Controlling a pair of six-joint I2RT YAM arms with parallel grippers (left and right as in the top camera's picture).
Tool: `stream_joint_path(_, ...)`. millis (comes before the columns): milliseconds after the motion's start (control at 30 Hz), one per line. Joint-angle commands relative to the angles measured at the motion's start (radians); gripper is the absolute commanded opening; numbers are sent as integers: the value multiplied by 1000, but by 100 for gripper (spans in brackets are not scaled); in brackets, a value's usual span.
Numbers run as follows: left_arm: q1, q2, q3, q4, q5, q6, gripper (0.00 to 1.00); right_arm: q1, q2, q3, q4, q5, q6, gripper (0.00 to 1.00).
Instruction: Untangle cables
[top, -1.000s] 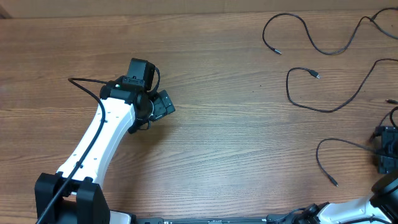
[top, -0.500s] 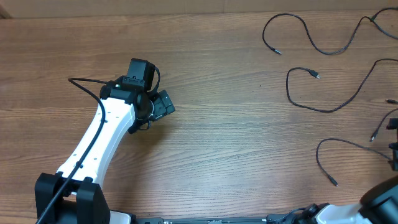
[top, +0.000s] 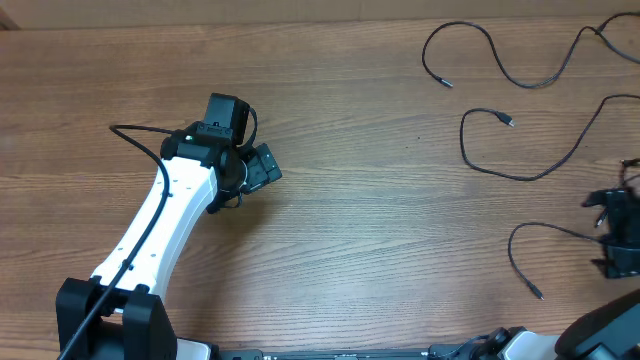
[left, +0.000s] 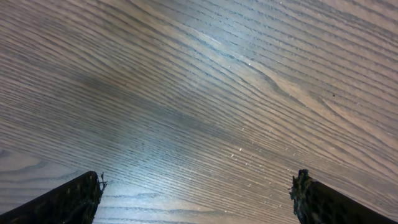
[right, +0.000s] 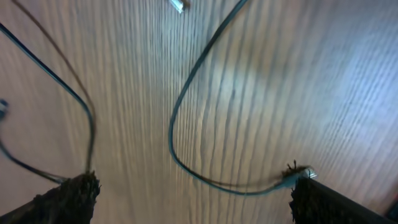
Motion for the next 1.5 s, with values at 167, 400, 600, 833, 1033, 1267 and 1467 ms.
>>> stream_joint_path(167, -2, 10, -1, 1, 1, -7, 100, 137, -6, -196, 152, 14, 100, 100)
stream_joint_path(400, -2, 10, -1, 1, 1, -7, 99, 288, -6, -272, 229, 56, 117, 100)
stream_joint_path(600, -2, 10, -1, 1, 1, -7, 99, 390, -4, -280, 264, 113, 124, 100)
stream_joint_path(833, -2, 10, -1, -3, 1, -7, 100, 421, 1, -280, 299, 141, 110, 93)
stream_joint_path(1033, -2, 10, -1, 3, 0, -7, 99, 421, 5, -285, 302, 141, 40, 66)
stream_joint_path(1267, -2, 10, -1, 9, 1, -7, 100, 421, 5, -343, 316, 165, 40, 61)
stream_joint_path(1467, -2, 10, -1, 9, 0, -7, 99, 421, 6, -383, 354, 147, 42, 64)
